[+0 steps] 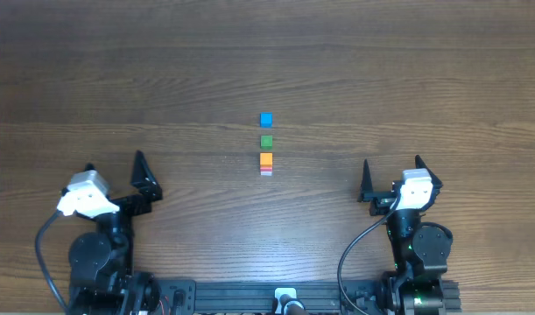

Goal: Stack Cubes

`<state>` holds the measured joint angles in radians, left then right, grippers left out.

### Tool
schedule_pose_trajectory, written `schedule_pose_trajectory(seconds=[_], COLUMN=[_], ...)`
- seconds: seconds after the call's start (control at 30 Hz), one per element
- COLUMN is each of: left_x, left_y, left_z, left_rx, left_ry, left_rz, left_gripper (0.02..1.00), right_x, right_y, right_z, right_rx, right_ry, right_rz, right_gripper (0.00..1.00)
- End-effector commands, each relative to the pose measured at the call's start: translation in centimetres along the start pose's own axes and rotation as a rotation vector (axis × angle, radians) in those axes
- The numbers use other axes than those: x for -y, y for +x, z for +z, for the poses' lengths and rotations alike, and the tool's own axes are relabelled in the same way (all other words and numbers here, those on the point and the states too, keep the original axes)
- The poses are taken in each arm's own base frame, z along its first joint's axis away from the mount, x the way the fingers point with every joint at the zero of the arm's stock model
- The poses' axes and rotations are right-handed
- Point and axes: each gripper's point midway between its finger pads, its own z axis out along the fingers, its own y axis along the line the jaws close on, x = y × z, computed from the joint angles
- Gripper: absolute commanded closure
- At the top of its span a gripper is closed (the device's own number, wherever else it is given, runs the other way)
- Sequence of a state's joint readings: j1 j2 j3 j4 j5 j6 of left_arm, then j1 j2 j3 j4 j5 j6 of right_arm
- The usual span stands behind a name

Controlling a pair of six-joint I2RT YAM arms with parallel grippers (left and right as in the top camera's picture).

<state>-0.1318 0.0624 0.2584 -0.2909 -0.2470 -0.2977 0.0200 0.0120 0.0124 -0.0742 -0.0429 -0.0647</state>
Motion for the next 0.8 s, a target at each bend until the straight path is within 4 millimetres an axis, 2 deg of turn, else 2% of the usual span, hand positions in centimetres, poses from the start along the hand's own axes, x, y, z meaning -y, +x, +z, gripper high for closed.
schedule_pose_trajectory(seconds=[0.03,0.13,0.27,0.4,0.57,0.63,0.7,0.8], left_x=[2.4,3.3,3.9,3.6,0.9,-1.5,-2.9,-2.8], left_y=[2.5,3.3,5.4,6.1,6.2,6.2,6.7,7.0], left_z=[-0.2,-0.4,-0.6,-0.2,0.9,1.2,1.2,1.3], left_rx=[-0.096,-0.129,-0.207,-0.211,-0.16,-0.123,-0.12,-0.126], left_ry=[0.153,0.214,0.259,0.246,0.089,-0.04,-0.117,-0.109], left_rz=[0.029,0.03,0.033,-0.018,-0.074,-0.062,-0.051,-0.061], left_gripper=[0.02,0.018,0.018,0.018,0.02,0.018,0.018,0.018], right_x=[0.0,0.0,0.0,0.0,0.0,0.0,0.0,0.0], right_y=[0.2,0.2,0.2,0.2,0.2,0.2,0.2,0.2], right_z=[0.0,0.0,0.0,0.0,0.0,0.0,0.0,0.0], right_rx=[0.001,0.001,0.001,0.001,0.001,0.001,0.001,0.001], right_ry=[0.003,0.003,0.003,0.003,0.003,0.003,0.003,0.003], right_rz=[-0.004,-0.004,-0.004,-0.004,-0.004,-0.004,-0.004,-0.004], right_gripper=[0.007,0.009,0.007,0.007,0.009,0.009,0.007,0.009])
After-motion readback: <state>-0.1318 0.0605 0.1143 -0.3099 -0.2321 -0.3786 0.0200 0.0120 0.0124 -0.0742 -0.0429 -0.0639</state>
